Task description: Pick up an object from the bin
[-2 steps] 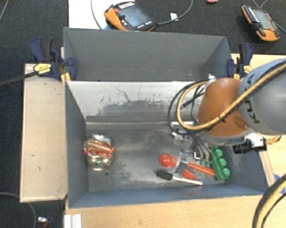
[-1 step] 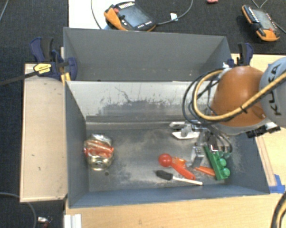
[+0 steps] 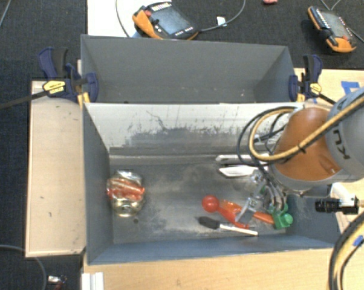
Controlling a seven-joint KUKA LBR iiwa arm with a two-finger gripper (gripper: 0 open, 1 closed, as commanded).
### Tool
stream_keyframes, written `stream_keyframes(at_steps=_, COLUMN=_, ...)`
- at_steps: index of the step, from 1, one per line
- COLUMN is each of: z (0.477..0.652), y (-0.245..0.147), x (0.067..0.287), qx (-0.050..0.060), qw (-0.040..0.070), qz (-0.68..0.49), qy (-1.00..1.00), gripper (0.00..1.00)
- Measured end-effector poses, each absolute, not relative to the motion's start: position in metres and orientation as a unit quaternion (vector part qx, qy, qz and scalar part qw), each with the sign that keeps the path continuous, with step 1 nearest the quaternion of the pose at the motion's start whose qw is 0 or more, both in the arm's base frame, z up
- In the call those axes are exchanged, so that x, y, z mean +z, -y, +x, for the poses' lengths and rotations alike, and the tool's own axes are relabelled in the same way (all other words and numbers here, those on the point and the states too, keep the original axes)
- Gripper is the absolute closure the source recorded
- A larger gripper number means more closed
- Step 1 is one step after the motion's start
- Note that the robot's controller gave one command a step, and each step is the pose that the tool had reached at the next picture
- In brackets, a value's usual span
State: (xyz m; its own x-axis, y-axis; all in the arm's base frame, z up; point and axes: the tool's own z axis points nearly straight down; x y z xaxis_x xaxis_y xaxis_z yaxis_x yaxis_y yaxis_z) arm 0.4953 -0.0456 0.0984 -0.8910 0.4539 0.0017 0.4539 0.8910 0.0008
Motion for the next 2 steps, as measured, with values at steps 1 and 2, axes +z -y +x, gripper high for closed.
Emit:
stream_keyframes(at_steps=1, z=0.494, y=0.025, x=0.070, qx=-0.002, qw=-0.010, qz=-0.109, qy=0.994, gripper=0.00)
stream_keyframes(at_steps=2, z=0.514, y=0.061, x=0.071, qx=0.000, qw=-0.001, qz=-0.253, qy=0.968, gripper=1.00)
